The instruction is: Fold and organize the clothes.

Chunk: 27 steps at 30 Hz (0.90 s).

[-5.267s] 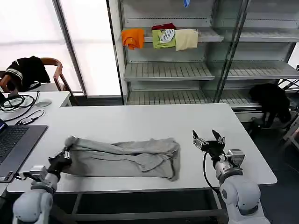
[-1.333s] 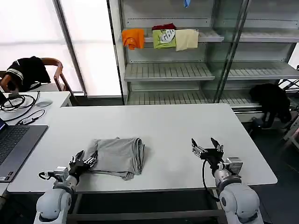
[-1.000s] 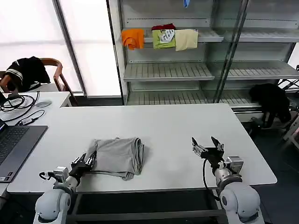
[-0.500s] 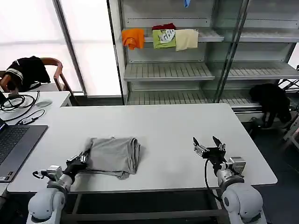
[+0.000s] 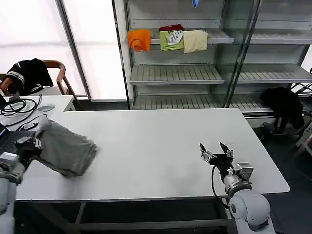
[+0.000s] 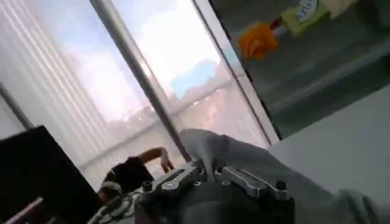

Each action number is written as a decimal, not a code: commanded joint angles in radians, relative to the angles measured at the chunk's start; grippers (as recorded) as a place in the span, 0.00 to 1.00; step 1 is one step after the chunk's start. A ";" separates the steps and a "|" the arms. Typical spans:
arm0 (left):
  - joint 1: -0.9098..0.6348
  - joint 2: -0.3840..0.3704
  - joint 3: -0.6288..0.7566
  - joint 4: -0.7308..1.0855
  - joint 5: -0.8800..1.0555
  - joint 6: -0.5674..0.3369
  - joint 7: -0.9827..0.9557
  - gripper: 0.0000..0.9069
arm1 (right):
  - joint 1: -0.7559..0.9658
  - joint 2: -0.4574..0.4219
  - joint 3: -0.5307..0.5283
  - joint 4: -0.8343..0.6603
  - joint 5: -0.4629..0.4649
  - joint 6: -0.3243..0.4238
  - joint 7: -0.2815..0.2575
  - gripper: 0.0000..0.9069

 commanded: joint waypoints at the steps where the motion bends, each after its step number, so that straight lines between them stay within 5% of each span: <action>1: -0.008 0.148 -0.031 -0.074 0.229 -0.015 0.065 0.01 | -0.013 -0.005 0.008 -0.020 0.002 0.015 -0.004 1.00; 8: 0.174 -0.222 0.244 -0.160 0.475 -0.107 0.046 0.02 | -0.030 -0.021 0.029 -0.031 0.012 0.032 -0.002 1.00; 13: 0.222 -0.376 0.484 -0.125 0.499 -0.084 -0.003 0.03 | -0.044 -0.028 0.046 -0.031 0.013 0.040 -0.001 1.00; 19: 0.138 -0.414 0.631 -0.122 0.316 0.030 -0.090 0.03 | -0.056 -0.038 0.063 -0.014 0.023 0.037 -0.002 1.00; 27: 0.032 -0.385 0.722 -0.059 0.068 0.012 -0.159 0.03 | -0.055 -0.036 0.059 0.001 0.022 0.028 -0.003 1.00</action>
